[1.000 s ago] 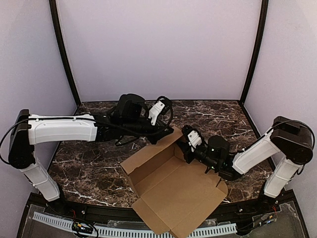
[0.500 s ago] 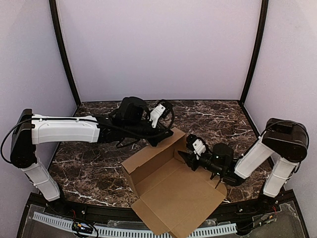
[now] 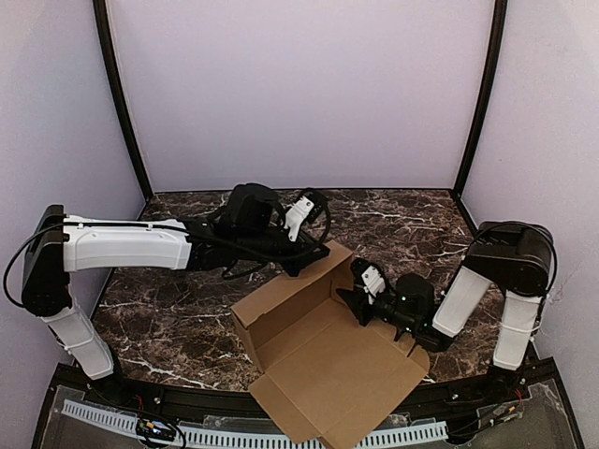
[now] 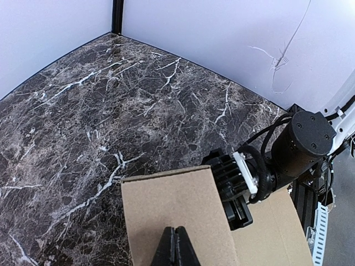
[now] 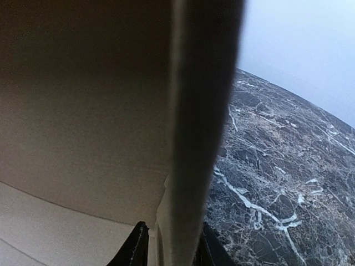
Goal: Fold the paper box
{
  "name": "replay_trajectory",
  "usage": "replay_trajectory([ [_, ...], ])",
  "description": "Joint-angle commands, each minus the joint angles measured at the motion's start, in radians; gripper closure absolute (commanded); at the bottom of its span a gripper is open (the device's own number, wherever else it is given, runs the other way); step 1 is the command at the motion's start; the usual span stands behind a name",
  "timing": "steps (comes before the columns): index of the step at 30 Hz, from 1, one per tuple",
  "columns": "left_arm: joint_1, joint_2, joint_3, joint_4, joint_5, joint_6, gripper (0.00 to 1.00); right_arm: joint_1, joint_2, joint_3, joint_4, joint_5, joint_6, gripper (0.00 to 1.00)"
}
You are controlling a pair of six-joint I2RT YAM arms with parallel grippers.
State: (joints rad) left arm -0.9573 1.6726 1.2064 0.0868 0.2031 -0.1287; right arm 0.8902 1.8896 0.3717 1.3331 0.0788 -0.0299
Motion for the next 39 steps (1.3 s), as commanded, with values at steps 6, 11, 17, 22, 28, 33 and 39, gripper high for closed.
replay_trajectory([
  [6, 0.002, 0.023, -0.006, -0.010, 0.041, -0.029, 0.99, -0.017, 0.060, 0.035, 0.081, -0.021, 0.029, 0.78],
  [11, 0.002, 0.024, 0.000, -0.013, 0.045, -0.034, 0.99, -0.018, 0.081, 0.033, 0.100, -0.026, 0.053, 1.00],
  [17, 0.003, 0.033, 0.016, -0.019, 0.049, -0.041, 0.99, -0.019, 0.093, 0.013, 0.131, -0.022, 0.065, 1.00],
  [22, 0.002, 0.056, 0.064, -0.045, 0.038, -0.041, 0.99, -0.019, 0.098, -0.001, 0.154, -0.022, 0.075, 1.00],
  [28, 0.001, 0.107, 0.190, -0.080, 0.026, -0.028, 0.97, -0.017, 0.109, -0.012, 0.176, -0.021, 0.080, 1.00],
  [33, 0.002, 0.147, 0.252, -0.119, 0.026, -0.025, 0.97, -0.017, 0.109, -0.023, 0.191, -0.018, 0.077, 1.00],
  [39, 0.000, 0.189, 0.261, -0.122, 0.045, -0.046, 0.99, -0.017, 0.108, -0.036, 0.203, -0.005, 0.081, 0.96],
])
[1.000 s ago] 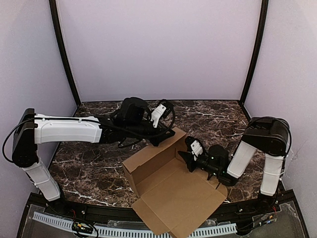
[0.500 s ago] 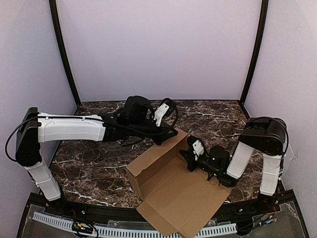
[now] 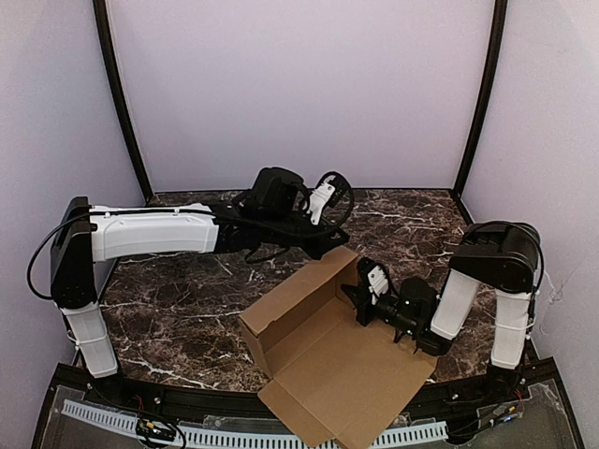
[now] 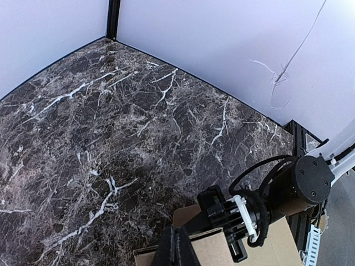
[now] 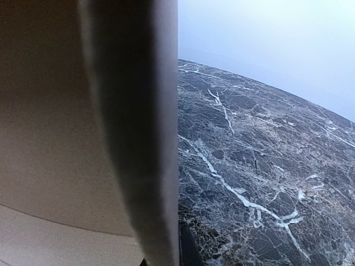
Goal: Fold the paper box
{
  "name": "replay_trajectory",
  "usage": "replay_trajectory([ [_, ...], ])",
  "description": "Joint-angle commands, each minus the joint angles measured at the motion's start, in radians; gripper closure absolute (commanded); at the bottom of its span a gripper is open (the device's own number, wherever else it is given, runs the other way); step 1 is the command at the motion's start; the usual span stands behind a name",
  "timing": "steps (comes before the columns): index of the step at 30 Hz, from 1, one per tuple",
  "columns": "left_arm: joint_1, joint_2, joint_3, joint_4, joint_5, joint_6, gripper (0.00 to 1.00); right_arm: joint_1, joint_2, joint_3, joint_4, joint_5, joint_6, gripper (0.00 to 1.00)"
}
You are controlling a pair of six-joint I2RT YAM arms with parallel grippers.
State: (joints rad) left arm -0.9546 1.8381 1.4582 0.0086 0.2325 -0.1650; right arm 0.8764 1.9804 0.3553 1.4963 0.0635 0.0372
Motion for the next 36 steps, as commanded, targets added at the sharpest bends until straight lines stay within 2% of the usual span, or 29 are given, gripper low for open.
replay_trajectory([
  [1, -0.004, 0.028, 0.001, -0.043, 0.017, -0.012, 0.99, -0.004, 0.017, -0.019, 0.038, 0.012, 0.015, 0.91],
  [4, -0.018, 0.035, -0.025, -0.048, 0.011, -0.009, 0.99, -0.004, 0.014, -0.021, 0.038, 0.015, 0.020, 0.69],
  [9, -0.035, 0.050, -0.067, -0.052, -0.010, -0.011, 0.99, -0.002, 0.006, -0.022, 0.034, 0.024, 0.027, 0.53],
  [17, -0.047, 0.055, -0.076, -0.066, -0.036, 0.004, 0.99, -0.001, -0.021, -0.030, 0.012, 0.043, 0.038, 0.45],
  [22, -0.064, 0.073, -0.084, -0.068, -0.041, 0.005, 0.99, -0.001, -0.022, -0.033, 0.003, 0.065, 0.043, 0.45],
  [27, -0.070, 0.074, -0.093, -0.072, -0.051, 0.004, 0.99, -0.001, -0.009, -0.012, -0.028, 0.072, 0.044, 0.50],
  [34, -0.070, 0.066, -0.093, -0.075, -0.054, 0.005, 0.99, -0.001, 0.010, 0.027, -0.048, 0.082, 0.031, 0.80],
  [35, -0.070, 0.065, -0.094, -0.075, -0.054, 0.005, 0.99, 0.000, 0.015, 0.030, -0.048, 0.081, 0.030, 0.87],
  [36, -0.070, 0.064, -0.094, -0.075, -0.053, 0.004, 0.99, -0.001, 0.020, 0.032, -0.046, 0.080, 0.030, 0.98],
])
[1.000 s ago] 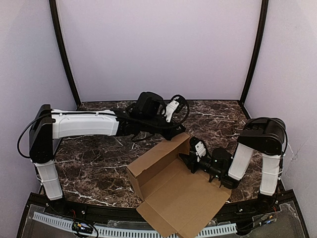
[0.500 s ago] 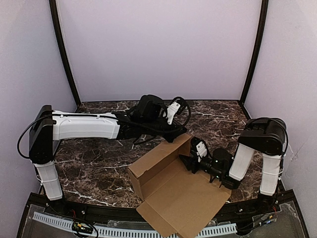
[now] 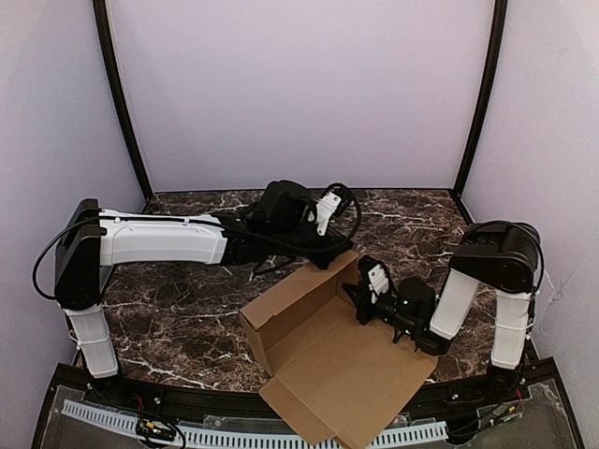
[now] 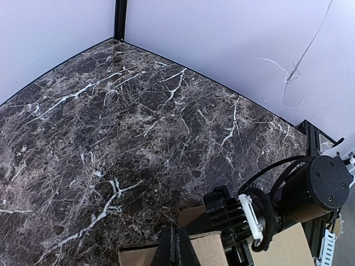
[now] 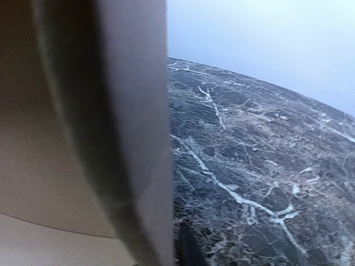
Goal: Fold the paper box
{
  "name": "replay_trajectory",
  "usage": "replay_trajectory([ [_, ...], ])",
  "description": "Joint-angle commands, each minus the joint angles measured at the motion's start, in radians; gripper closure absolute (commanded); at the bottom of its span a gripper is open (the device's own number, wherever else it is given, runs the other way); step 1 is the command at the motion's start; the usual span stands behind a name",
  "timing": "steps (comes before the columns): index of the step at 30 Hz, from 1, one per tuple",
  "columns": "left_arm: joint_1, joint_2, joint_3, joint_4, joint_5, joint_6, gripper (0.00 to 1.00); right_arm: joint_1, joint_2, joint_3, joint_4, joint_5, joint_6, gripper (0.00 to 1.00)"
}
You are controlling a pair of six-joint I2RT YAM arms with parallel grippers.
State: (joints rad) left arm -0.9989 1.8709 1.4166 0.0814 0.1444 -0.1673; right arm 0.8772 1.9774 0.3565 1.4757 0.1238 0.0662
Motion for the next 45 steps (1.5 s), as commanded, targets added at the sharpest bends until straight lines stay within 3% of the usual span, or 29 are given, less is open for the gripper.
replay_trajectory([
  [1, -0.026, 0.029, -0.053, -0.147, 0.036, 0.005, 0.99, -0.001, 0.025, 0.032, -0.022, 0.018, 0.001, 1.00],
  [5, -0.026, 0.028, -0.054, -0.145, 0.042, 0.002, 0.99, -0.001, 0.037, 0.028, 0.010, 0.015, -0.006, 1.00],
  [6, -0.026, 0.027, -0.054, -0.145, 0.044, 0.000, 0.99, -0.001, 0.033, 0.026, 0.015, 0.017, -0.010, 0.96],
  [10, -0.026, 0.024, -0.058, -0.146, 0.041, 0.001, 0.99, -0.001, -0.016, 0.030, -0.003, 0.040, -0.042, 0.62],
  [15, -0.026, 0.021, -0.062, -0.145, 0.040, 0.000, 0.99, -0.003, -0.084, 0.059, -0.038, 0.060, -0.096, 0.57],
  [25, -0.026, 0.022, -0.064, -0.143, 0.036, -0.001, 0.99, -0.004, -0.200, 0.106, -0.106, 0.076, -0.177, 0.60],
  [32, -0.026, 0.020, -0.064, -0.147, 0.028, 0.002, 0.99, -0.004, -0.213, 0.108, -0.119, 0.063, -0.176, 0.86],
  [34, -0.026, 0.019, -0.066, -0.147, 0.026, 0.004, 0.99, -0.004, -0.218, 0.105, -0.125, 0.062, -0.173, 1.00],
  [42, -0.026, 0.010, -0.050, -0.174, -0.003, 0.013, 0.99, -0.003, -0.237, 0.108, -0.155, 0.058, -0.177, 1.00],
  [43, -0.027, 0.002, -0.038, -0.185, -0.016, 0.017, 0.98, -0.003, -0.239, 0.107, -0.160, 0.055, -0.179, 1.00],
  [45, -0.024, -0.020, -0.019, -0.222, -0.065, 0.027, 0.82, -0.003, -0.243, 0.102, -0.165, 0.052, -0.183, 1.00],
])
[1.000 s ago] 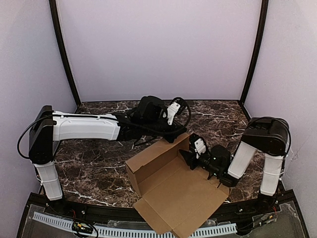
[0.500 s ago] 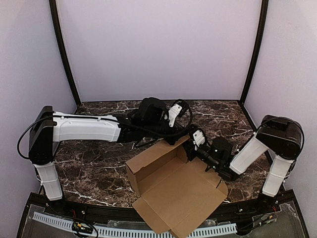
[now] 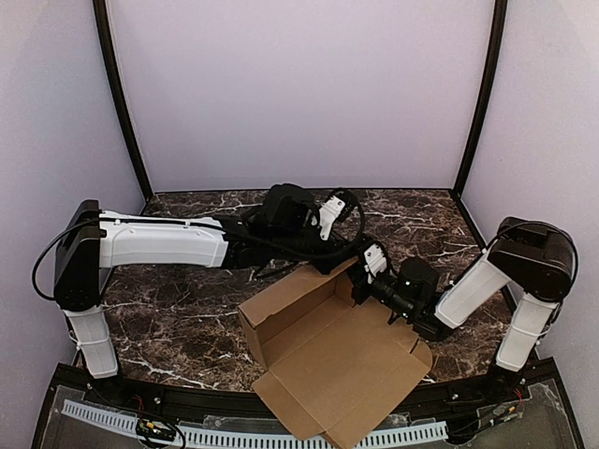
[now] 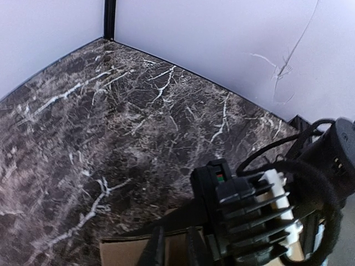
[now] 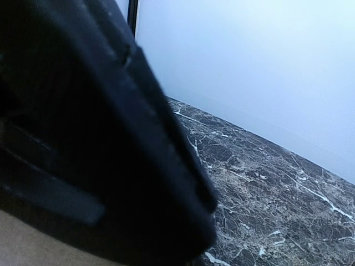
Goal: Fold the paper box
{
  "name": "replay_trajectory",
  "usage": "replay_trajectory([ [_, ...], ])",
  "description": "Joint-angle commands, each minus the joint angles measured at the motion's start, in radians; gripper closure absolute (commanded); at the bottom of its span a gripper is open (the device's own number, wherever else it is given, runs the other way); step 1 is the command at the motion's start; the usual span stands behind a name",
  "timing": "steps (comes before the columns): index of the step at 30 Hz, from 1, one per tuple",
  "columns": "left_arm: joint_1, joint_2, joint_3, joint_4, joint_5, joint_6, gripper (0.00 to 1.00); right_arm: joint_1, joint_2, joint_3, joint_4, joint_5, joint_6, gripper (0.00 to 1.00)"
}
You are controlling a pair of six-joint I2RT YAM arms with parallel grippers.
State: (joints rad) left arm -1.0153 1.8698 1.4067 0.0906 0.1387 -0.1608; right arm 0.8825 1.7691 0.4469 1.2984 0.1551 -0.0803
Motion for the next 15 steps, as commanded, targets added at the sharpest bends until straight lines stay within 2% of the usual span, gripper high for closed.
replay_trajectory([
  [1, -0.008, -0.028, -0.003, -0.259, -0.097, 0.027, 0.74, -0.008, -0.040, 0.011, 0.008, 0.016, -0.039, 1.00],
  [2, -0.006, -0.052, 0.006, -0.273, -0.112, 0.029, 0.59, -0.008, -0.043, 0.010, 0.001, 0.012, -0.043, 1.00],
  [4, 0.000, -0.096, 0.017, -0.311, -0.162, 0.035, 0.42, -0.008, -0.055, 0.010, -0.022, 0.000, -0.052, 1.00],
  [8, 0.004, -0.206, 0.019, -0.381, -0.241, 0.054, 0.29, -0.008, -0.085, 0.014, -0.075, -0.026, -0.071, 1.00],
  [11, 0.005, -0.295, 0.001, -0.453, -0.282, 0.053, 0.25, -0.009, -0.105, 0.021, -0.114, -0.039, -0.081, 1.00],
  [15, 0.006, -0.409, -0.099, -0.487, -0.285, 0.013, 0.28, -0.008, -0.110, 0.026, -0.140, -0.035, -0.077, 1.00],
])
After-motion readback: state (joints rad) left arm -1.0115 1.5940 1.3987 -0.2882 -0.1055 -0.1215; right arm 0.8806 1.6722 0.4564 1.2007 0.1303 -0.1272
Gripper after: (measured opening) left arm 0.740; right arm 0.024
